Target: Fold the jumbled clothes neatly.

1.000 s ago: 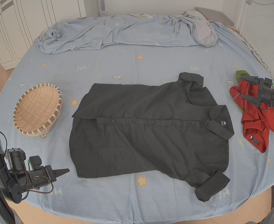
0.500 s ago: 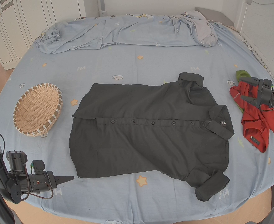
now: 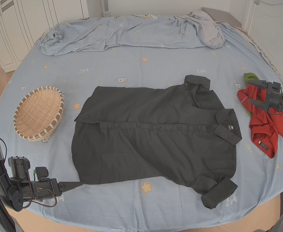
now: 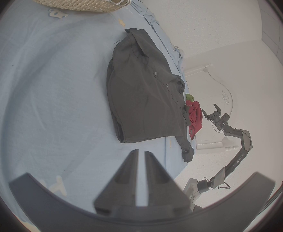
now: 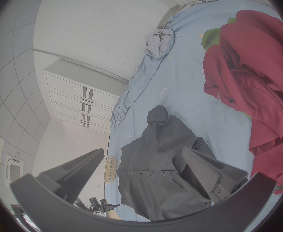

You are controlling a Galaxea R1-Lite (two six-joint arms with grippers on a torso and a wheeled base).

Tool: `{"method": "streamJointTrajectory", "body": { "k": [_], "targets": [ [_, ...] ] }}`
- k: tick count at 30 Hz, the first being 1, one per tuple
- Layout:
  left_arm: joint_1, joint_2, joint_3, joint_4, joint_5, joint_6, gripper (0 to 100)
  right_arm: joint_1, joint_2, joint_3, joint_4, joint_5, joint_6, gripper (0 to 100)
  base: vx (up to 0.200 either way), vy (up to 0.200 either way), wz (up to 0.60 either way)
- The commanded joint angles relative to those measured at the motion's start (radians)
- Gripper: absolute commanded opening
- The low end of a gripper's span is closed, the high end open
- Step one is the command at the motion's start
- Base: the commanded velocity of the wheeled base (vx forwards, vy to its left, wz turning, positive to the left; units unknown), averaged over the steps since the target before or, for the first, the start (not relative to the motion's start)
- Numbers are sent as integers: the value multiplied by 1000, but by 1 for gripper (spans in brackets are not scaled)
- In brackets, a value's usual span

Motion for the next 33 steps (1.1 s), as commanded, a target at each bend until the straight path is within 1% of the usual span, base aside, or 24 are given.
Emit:
{"method": "streamJointTrajectory", "body": {
  "k": [1,6,10,18,24,28,33],
  "targets": [
    [-6,28,11,-2,0,0,100,0,3,0,-1,0,0,100,0,0,0],
    [-10,54,-8,-5,0,-3,100,0,1,0,-1,0,0,100,0,0,0],
    [-58,47,-34,-6,0,-62,100,0,3,0,-1,0,0,100,0,0,0],
    [-87,53,-129,-6,3,-147,100,-3,3,0,-2,0,0,100,0,0,0],
    [-86,82,-178,-6,6,-158,100,-5,3,-1,-4,0,0,100,0,0,0],
    [-89,105,-209,-6,6,-193,100,-6,1,-1,-4,0,0,100,0,0,0],
    [-90,136,-222,-6,6,-197,100,-6,6,-3,-4,0,0,100,0,0,0]
  ]
}}
